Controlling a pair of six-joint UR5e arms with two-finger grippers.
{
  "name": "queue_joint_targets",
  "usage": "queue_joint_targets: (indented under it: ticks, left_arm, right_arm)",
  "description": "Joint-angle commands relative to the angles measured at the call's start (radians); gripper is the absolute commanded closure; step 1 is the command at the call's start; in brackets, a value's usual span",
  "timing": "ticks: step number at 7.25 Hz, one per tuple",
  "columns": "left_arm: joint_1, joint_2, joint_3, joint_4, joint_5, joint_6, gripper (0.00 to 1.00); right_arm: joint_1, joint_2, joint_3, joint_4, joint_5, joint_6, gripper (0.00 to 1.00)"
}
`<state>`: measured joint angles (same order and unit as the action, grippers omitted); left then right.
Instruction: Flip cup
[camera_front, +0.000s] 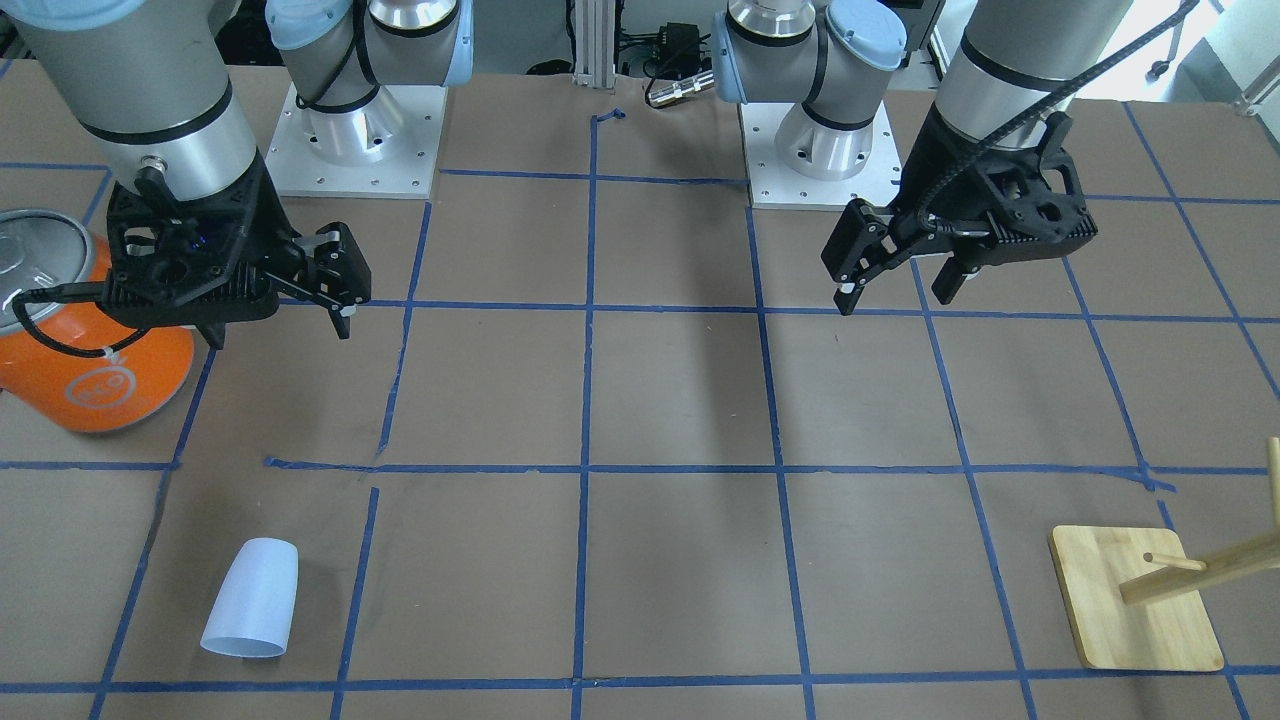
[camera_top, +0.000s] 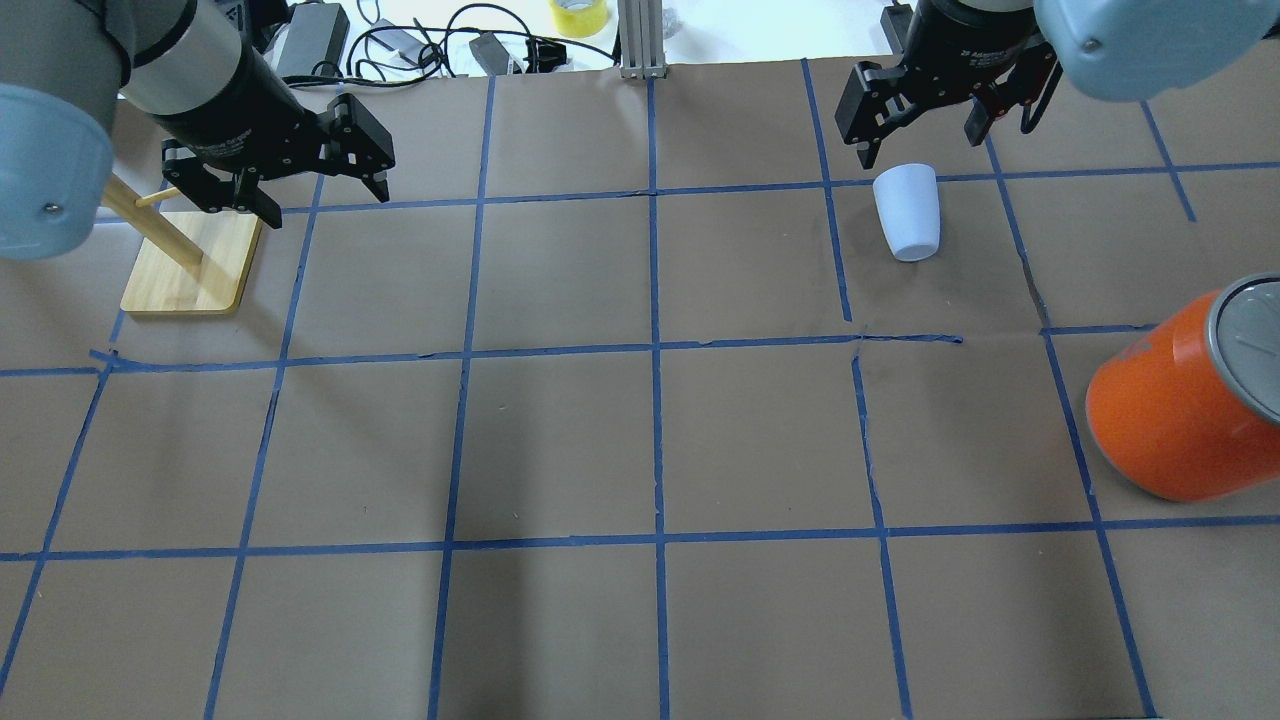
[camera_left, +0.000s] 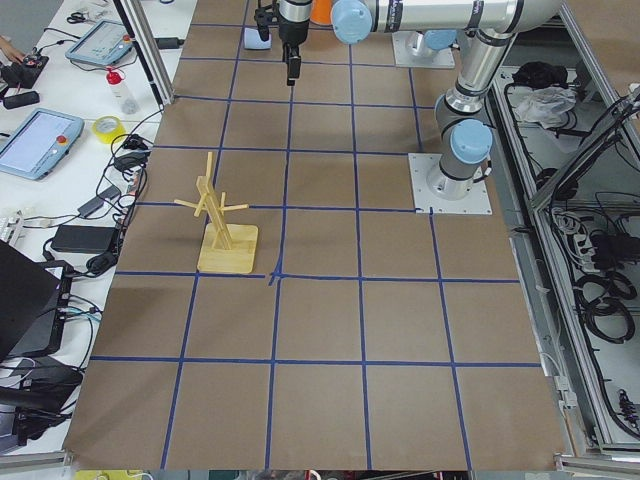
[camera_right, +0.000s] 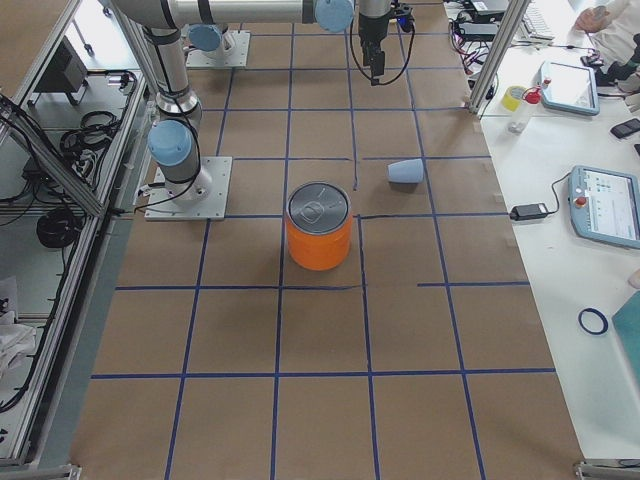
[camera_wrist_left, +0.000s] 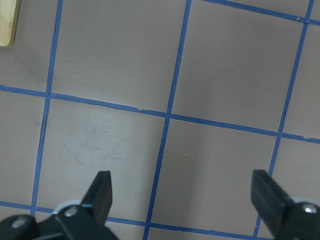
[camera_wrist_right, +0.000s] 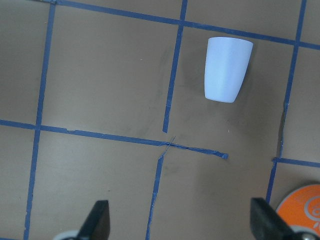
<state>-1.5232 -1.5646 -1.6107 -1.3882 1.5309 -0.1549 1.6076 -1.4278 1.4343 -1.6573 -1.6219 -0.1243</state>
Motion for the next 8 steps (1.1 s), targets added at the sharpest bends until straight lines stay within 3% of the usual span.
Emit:
queue_joint_targets:
  ticks: [1, 8]
  left_arm:
    - [0.0, 0.0, 0.0, 0.0, 0.0, 0.0, 0.0]
    - [0.0, 0.001, 0.003, -0.044, -0.003, 0.137, 0.0]
  right_arm:
    - [0.0, 0.0, 0.002, -0.002, -0.001, 0.0, 0.0]
    - [0.0, 0.004, 0.0, -0.004, 0.019, -0.005, 0.0]
